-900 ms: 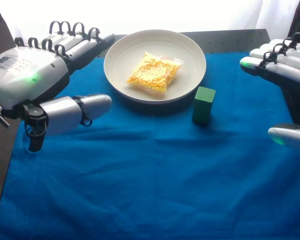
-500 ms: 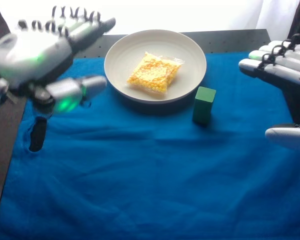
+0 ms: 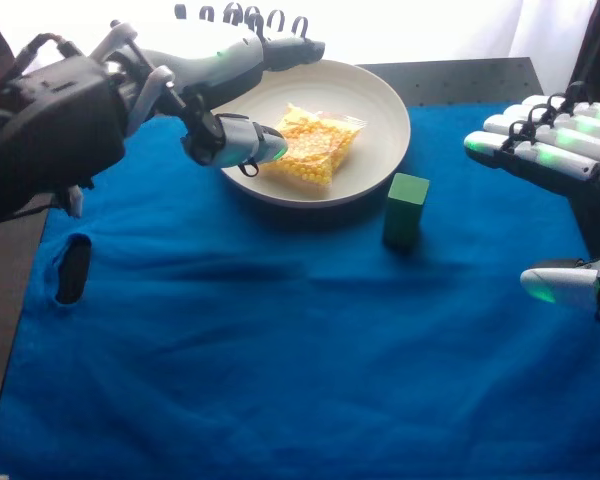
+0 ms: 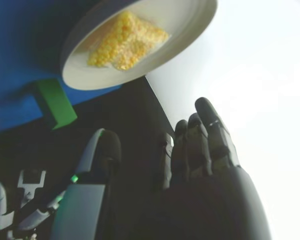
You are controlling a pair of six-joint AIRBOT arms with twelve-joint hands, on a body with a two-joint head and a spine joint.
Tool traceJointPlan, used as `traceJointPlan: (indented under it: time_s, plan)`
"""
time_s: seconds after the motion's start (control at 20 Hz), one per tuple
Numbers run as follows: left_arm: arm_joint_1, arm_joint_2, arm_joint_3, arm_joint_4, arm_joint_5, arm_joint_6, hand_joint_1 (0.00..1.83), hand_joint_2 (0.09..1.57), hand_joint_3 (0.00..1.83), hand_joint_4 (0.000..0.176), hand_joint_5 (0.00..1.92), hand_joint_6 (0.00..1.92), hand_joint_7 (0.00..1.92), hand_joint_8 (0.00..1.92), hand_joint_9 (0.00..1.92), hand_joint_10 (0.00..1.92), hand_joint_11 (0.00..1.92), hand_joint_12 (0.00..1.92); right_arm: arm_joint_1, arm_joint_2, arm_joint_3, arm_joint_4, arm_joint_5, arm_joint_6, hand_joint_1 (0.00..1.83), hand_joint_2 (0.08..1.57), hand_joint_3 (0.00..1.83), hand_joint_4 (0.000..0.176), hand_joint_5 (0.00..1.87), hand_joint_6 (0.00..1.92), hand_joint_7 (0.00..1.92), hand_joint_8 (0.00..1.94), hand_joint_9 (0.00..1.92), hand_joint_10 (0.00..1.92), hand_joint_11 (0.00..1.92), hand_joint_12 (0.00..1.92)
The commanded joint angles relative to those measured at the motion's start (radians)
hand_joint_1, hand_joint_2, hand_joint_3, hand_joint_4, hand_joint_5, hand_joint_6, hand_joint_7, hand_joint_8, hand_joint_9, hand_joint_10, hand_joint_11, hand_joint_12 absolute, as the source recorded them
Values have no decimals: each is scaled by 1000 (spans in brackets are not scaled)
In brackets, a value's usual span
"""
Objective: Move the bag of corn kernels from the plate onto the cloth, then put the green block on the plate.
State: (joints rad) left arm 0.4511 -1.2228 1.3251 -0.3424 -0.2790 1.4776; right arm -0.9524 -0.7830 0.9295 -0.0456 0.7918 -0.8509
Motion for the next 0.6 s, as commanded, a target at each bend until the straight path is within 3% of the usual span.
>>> traceJointPlan:
  time_s: [0.0, 0.1, 0.2, 0.3, 0.35, 0.4, 0.45, 0.5, 0.55]
  plan:
    - [-27, -25, 16, -26, -65, 37, 837, 1232, 0, 56, 167, 13, 142, 0, 150, 11, 0, 891, 7, -3, 6, 11, 117, 6, 330, 1285, 7, 0, 0, 0, 0, 0, 0, 0, 0, 0]
    - [-32, -72, 61, -126, -17, 135, 837, 1215, 0, 62, 147, 1, 113, 1, 109, 2, 0, 751, 7, -3, 6, 2, 117, 14, 342, 1274, 1, 3, 0, 0, 0, 0, 0, 0, 0, 0]
    - [-29, -119, 116, -207, 25, 193, 851, 1213, 0, 52, 138, 1, 93, 2, 72, 2, 0, 586, 7, -3, 8, -2, 117, 20, 333, 1280, 3, 0, 0, 0, 0, 0, 0, 0, 0, 0]
    - [-23, -168, 171, -317, 61, 279, 823, 1251, 5, 46, 94, 3, 54, 2, 40, 3, 0, 418, 7, -4, 10, -5, 117, 25, 272, 1282, 3, 9, 0, 0, 0, 0, 0, 0, 0, 0]
    - [-21, -188, 191, -382, 72, 341, 813, 1257, 4, 59, 86, 1, 35, 7, 12, 12, 0, 207, 7, -5, 11, -9, 117, 27, 265, 1282, 3, 9, 0, 0, 0, 0, 0, 0, 0, 0]
    - [-19, -201, 205, -430, 80, 389, 822, 1248, 0, 67, 91, 2, 46, 5, 19, 12, 0, 204, 7, -6, 12, -12, 117, 29, 254, 1288, 5, 6, 0, 0, 0, 0, 0, 0, 0, 0]
    - [-17, -211, 218, -466, 88, 418, 841, 1245, 0, 59, 100, 3, 57, 3, 34, 12, 0, 268, 7, -6, 13, -14, 117, 34, 239, 1293, 7, 3, 0, 0, 0, 0, 0, 0, 0, 0]
    - [-12, -220, 232, -492, 95, 429, 872, 1256, 1, 76, 136, 9, 90, 5, 67, 14, 0, 437, 7, -6, 14, -17, 117, 37, 250, 1295, 6, 0, 0, 0, 0, 0, 0, 0, 0, 0]
    - [-5, -231, 251, -516, 105, 429, 981, 1264, 1, 41, 283, 32, 345, 71, 350, 174, 1, 1202, 7, -7, 15, -19, 117, 42, 233, 1296, 6, 0, 0, 0, 0, 0, 0, 0, 0, 0]
